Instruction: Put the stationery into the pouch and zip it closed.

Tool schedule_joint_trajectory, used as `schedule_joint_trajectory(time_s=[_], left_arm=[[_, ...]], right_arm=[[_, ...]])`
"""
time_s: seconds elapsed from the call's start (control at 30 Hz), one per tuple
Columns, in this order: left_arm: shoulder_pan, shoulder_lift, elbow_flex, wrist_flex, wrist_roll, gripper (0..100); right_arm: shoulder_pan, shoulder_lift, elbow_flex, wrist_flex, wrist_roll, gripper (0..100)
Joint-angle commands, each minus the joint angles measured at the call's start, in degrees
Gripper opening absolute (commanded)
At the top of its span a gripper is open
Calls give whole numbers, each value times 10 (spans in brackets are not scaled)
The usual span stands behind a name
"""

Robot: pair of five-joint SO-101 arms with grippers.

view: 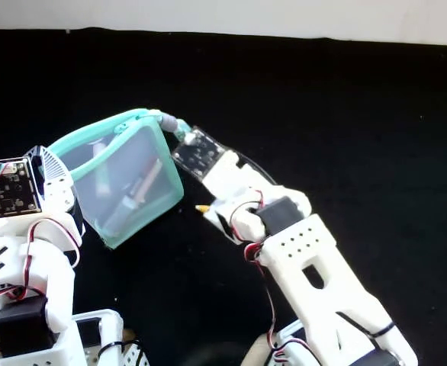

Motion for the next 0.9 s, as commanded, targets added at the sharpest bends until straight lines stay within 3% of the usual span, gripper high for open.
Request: schedule_joint_trajectory(time_s=[0.0, 0.33, 0.6, 0.87], left_arm=[[5, 20, 43, 7, -6, 8], [2, 20, 44, 8, -6, 8], [2, 20, 44, 20, -6, 8], [2, 20, 45, 20, -6, 8]], right_arm=[[17, 1, 44, -48, 40, 269], [19, 83, 113, -161, 80, 269], [48, 305, -12, -192, 81, 269], [47, 355, -54, -192, 83, 269]])
